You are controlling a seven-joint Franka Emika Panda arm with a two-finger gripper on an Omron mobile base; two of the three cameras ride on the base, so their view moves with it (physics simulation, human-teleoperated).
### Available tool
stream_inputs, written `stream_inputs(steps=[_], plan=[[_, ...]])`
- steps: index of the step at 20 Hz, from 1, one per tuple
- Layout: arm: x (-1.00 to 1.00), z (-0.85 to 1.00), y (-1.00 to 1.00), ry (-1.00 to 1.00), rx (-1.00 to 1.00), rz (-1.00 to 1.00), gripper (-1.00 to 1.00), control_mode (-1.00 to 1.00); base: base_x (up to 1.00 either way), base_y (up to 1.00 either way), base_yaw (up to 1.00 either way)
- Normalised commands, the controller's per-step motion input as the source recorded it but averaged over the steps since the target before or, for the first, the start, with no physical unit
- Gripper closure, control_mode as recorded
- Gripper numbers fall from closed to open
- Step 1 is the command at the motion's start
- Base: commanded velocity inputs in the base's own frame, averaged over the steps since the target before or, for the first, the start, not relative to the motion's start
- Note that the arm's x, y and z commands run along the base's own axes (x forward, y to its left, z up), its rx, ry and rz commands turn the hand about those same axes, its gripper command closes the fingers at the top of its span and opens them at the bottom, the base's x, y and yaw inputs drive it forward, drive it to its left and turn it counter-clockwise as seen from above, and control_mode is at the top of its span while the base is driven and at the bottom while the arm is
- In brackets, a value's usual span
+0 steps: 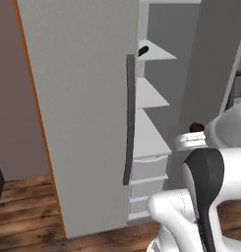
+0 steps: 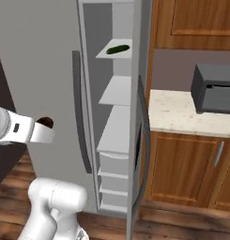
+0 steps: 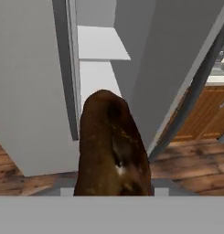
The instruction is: Take the sweet potato and cucumber out of the freezer and place them in the tupperware container on the counter. Then put the tupperware containing the vegetables back in the freezer.
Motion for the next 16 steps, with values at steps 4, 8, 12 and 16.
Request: stream_inputs(steps=[4, 8, 12, 16], plan=[[0.0, 0.0, 0.0, 0.0, 0.0, 0.0, 1.0, 1.0, -0.87, -0.69, -0.04], [0.0, 0.0, 0.0, 0.0, 0.0, 0.0, 1.0, 1.0, -0.05, -1.0, 0.0], [0.0, 0.0, 0.0, 0.0, 0.0, 0.0, 1.0, 1.0, 0.28, -1.0, 0.06], [0.0, 0.0, 0.0, 0.0, 0.0, 0.0, 1.0, 1.0, 0.45, -1.0, 0.19]])
